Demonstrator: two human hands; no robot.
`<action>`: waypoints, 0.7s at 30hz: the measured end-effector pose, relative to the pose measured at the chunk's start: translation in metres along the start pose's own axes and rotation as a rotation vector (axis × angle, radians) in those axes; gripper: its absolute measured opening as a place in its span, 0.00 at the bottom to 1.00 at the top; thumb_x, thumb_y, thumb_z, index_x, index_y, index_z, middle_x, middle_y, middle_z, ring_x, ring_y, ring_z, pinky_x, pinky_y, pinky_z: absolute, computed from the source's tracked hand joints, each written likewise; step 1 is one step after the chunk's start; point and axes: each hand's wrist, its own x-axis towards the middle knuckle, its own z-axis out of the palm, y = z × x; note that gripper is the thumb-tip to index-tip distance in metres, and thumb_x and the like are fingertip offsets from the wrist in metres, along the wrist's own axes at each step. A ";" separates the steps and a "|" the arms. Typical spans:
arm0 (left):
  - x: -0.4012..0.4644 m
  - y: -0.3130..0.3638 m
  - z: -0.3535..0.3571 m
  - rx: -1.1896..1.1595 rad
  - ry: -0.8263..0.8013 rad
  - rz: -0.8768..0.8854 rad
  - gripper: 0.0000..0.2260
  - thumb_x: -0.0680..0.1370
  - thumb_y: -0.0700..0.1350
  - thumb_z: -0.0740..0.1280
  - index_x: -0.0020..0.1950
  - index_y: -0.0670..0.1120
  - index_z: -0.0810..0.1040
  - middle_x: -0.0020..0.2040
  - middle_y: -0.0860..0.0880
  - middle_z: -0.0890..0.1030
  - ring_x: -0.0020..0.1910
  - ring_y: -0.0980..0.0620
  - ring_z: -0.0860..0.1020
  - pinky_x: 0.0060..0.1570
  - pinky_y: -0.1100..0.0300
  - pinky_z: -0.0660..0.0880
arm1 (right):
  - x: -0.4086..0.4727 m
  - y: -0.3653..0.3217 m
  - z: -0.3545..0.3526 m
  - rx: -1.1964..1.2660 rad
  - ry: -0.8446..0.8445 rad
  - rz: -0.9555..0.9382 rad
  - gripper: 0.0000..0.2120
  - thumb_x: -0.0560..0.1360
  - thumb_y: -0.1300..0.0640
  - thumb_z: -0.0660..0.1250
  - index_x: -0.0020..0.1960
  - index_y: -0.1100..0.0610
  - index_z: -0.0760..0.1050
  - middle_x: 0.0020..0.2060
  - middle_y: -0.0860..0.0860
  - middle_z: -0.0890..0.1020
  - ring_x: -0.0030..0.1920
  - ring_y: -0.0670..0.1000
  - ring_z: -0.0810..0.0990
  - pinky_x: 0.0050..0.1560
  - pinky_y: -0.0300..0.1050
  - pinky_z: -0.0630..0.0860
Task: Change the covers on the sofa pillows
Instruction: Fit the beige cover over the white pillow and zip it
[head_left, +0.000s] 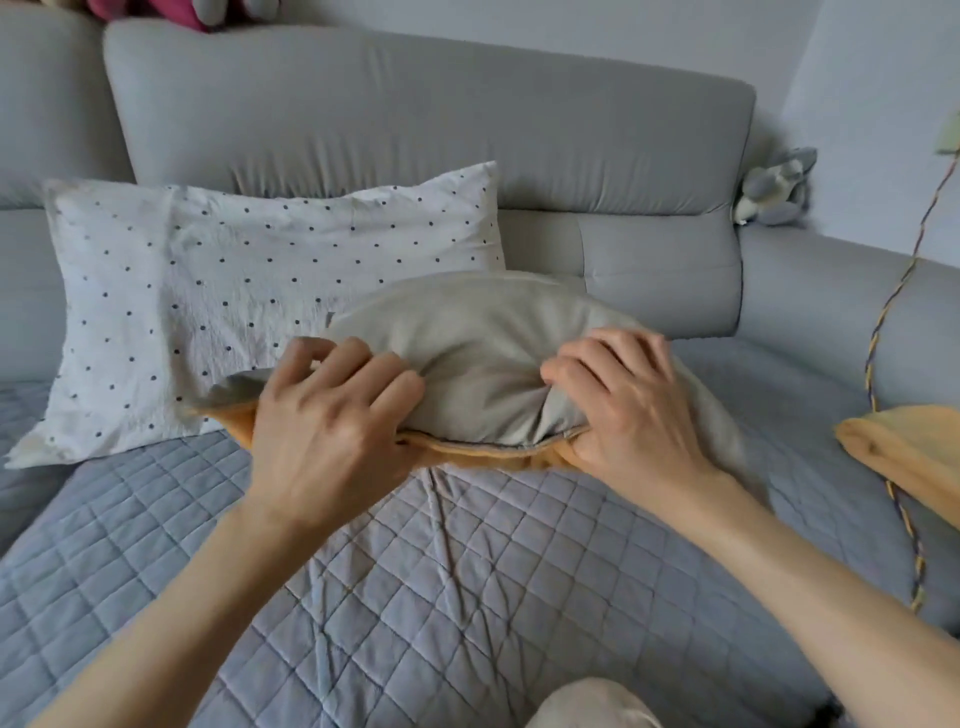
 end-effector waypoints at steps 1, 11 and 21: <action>-0.010 -0.008 -0.003 0.045 -0.025 -0.052 0.16 0.70 0.53 0.72 0.39 0.43 0.72 0.36 0.45 0.75 0.39 0.45 0.70 0.41 0.51 0.65 | 0.001 -0.002 0.004 0.046 -0.009 -0.040 0.15 0.66 0.55 0.72 0.52 0.57 0.79 0.48 0.51 0.81 0.54 0.54 0.73 0.55 0.49 0.66; -0.091 0.023 0.014 0.109 -0.265 -0.077 0.22 0.70 0.40 0.69 0.64 0.47 0.74 0.64 0.49 0.75 0.60 0.46 0.71 0.61 0.45 0.63 | -0.073 -0.066 0.038 0.148 0.019 0.212 0.18 0.74 0.59 0.67 0.62 0.58 0.71 0.62 0.56 0.72 0.65 0.57 0.70 0.67 0.60 0.65; -0.080 0.011 0.077 0.180 -0.549 -0.135 0.08 0.69 0.44 0.68 0.47 0.45 0.77 0.42 0.49 0.81 0.45 0.45 0.77 0.55 0.46 0.62 | -0.022 -0.065 0.121 -0.102 -0.337 0.141 0.21 0.56 0.55 0.75 0.47 0.59 0.76 0.41 0.55 0.79 0.44 0.58 0.77 0.53 0.52 0.65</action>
